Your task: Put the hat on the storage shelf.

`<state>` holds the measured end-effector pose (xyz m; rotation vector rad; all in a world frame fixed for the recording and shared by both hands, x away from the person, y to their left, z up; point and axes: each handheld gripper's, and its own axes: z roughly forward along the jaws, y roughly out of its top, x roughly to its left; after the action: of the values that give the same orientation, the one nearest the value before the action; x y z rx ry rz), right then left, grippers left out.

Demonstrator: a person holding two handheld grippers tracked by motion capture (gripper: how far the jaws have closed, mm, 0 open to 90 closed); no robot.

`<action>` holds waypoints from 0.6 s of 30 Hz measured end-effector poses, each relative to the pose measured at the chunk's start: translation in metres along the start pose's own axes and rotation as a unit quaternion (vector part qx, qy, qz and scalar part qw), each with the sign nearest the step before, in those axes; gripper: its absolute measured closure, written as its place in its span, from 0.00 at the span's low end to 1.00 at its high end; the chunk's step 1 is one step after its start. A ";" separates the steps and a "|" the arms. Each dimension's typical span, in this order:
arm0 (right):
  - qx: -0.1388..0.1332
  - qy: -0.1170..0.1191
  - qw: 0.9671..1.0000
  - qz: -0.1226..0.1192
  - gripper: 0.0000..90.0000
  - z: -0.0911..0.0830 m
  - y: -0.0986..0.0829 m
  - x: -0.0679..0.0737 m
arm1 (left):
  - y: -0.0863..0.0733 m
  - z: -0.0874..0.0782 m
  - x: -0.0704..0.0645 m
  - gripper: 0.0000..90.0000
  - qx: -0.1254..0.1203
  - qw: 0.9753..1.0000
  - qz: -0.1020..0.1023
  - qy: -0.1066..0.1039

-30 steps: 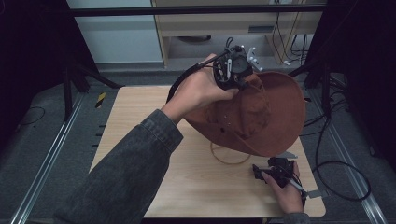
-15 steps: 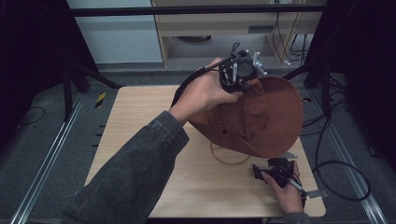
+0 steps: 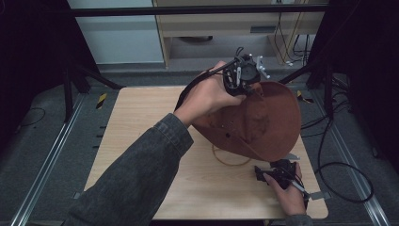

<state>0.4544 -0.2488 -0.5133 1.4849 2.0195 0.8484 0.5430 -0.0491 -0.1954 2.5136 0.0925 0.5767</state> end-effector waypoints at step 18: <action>0.001 0.000 1.000 -0.001 0.00 0.000 0.000 0.000 | -0.007 -0.005 0.001 0.71 -0.028 0.999 -0.025 0.020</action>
<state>0.4543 -0.2489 -0.5132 1.4837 2.0216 0.8455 0.5425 -0.0408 -0.1949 2.4384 0.1515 0.6008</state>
